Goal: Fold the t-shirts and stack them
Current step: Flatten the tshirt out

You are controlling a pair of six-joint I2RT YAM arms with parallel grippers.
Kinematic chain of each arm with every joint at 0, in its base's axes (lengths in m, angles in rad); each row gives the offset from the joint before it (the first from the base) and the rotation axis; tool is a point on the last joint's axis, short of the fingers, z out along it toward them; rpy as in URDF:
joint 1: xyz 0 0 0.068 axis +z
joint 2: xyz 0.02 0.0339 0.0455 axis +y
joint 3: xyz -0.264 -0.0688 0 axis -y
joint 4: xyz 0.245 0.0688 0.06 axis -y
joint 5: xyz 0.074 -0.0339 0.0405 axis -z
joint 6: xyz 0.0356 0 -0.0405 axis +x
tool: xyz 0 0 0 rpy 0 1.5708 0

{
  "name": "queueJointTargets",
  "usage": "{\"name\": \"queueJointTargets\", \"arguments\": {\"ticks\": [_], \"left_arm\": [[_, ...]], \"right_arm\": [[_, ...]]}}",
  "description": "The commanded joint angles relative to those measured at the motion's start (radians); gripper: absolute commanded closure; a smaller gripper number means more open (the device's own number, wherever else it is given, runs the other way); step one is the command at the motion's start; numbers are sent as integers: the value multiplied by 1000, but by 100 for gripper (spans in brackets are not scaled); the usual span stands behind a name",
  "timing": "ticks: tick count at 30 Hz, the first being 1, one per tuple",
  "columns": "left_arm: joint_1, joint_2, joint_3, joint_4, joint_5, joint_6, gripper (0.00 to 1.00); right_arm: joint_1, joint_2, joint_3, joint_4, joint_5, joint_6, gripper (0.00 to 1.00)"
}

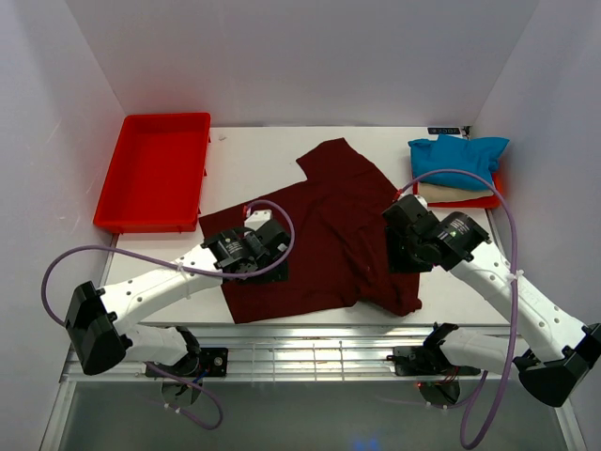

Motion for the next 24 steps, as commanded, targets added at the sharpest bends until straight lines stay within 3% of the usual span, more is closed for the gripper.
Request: {"name": "queueJointTargets", "arguments": {"ticks": [1, 5, 6, 9, 18, 24], "left_arm": [[-3, 14, 81, 16, -31, 68, 15], [-3, 95, 37, 59, -116, 90, 21], [-3, 109, 20, 74, -123, 85, 30], [-3, 161, -28, 80, -122, 69, 40], [-3, 177, -86, 30, -123, 24, 44], [-3, 203, -98, 36, -173, 15, 44]], "right_arm": [[5, 16, 23, -9, 8, 26, 49], [5, 43, 0, 27, 15, 7, 46], [5, 47, -14, 41, 20, 4, 45], [5, 54, -86, 96, 25, 1, 44], [5, 76, -292, 184, 14, 42, 45], [4, 96, -329, 217, 80, 50, 46]]}}
